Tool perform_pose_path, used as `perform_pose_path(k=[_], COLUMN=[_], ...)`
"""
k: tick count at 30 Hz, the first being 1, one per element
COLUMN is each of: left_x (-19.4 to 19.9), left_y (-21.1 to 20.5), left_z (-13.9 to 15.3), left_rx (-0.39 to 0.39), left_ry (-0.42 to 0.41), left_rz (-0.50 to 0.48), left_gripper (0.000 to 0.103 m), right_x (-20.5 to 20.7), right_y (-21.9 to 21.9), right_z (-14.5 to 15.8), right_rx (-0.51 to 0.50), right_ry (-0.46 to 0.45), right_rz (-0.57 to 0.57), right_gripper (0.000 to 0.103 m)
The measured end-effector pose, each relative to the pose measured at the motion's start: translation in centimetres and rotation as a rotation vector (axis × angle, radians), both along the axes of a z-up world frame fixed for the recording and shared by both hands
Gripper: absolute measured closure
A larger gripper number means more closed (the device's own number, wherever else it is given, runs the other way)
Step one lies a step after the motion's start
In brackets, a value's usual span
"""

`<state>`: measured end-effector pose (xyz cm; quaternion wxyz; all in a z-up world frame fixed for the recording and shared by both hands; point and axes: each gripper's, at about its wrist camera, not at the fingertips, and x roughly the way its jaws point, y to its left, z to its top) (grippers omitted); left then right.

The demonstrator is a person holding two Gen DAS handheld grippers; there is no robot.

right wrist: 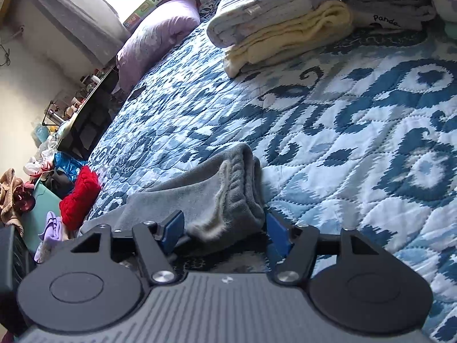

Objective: Fold clothes

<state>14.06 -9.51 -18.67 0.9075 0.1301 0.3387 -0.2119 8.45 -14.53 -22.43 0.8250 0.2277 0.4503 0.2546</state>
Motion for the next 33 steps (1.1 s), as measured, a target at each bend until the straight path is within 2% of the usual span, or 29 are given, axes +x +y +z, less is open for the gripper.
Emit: perform_pose_path(k=[1, 9, 12, 13, 15, 16, 17, 22, 26, 27, 28, 29, 30, 31, 33], left_x=[-0.2, -1.2, -1.5, -1.6, -1.6, -1.5, -1.2, 0.3, 1.7, 2.0, 2.5, 2.9, 2.9, 2.9, 2.7], left_y=[0.7, 9.4, 10.5, 10.1, 8.8, 7.7, 6.6, 0.8, -1.9, -2.2, -2.2, -2.2, -2.1, -1.9, -1.2], left_z=[0.6, 4.3, 4.6, 4.4, 3.8, 3.2, 2.6, -0.7, -2.3, -2.5, -2.6, -2.6, -2.4, -2.1, -1.4], left_rx=[-0.024, -0.256, -0.244, -0.229, -0.189, -0.167, -0.141, -0.002, 0.078, 0.085, 0.081, 0.075, 0.063, 0.050, 0.005], left_ry=[-0.008, -0.058, -0.049, -0.033, -0.020, -0.033, -0.028, -0.002, 0.012, 0.018, 0.031, 0.047, 0.046, 0.042, 0.038], left_rz=[0.024, 0.235, 0.180, 0.146, 0.082, 0.054, 0.027, -0.090, -0.128, -0.129, -0.123, -0.115, -0.112, -0.111, -0.100], left_gripper=[0.101, 0.103, 0.103, 0.099, 0.068, 0.045, 0.045, 0.044, 0.047, 0.053, 0.074, 0.082, 0.084, 0.093, 0.095], right_x=[-0.2, -1.5, -1.6, -1.6, -1.5, -1.3, -1.2, -1.5, -1.3, -1.3, -1.3, -1.3, -1.4, -1.4, -1.6], right_y=[0.0, 2.4, 3.4, 3.5, 2.9, 2.4, 1.9, 1.5, 1.2, 1.1, 0.9, 0.7, 0.5, 0.3, -0.1], right_z=[0.2, 2.0, 1.9, 1.9, 1.9, 1.8, 1.7, 1.5, 0.6, 0.4, 0.2, 0.0, -0.2, -0.3, -0.4], right_rx=[-0.001, -0.069, -0.093, -0.093, -0.069, -0.045, -0.028, -0.059, -0.065, -0.070, -0.075, -0.076, -0.072, -0.067, -0.059], right_ry=[-0.005, -0.090, -0.108, -0.111, -0.101, -0.084, -0.069, -0.041, 0.008, 0.016, 0.023, 0.027, 0.031, 0.035, 0.042], right_rz=[0.001, 0.040, 0.042, 0.033, -0.006, -0.031, -0.049, -0.003, 0.041, 0.044, 0.043, 0.039, 0.032, 0.026, 0.016], right_gripper=[0.038, 0.039, 0.039, 0.039, 0.039, 0.039, 0.039, 0.039, 0.038, 0.038, 0.038, 0.038, 0.038, 0.037, 0.037])
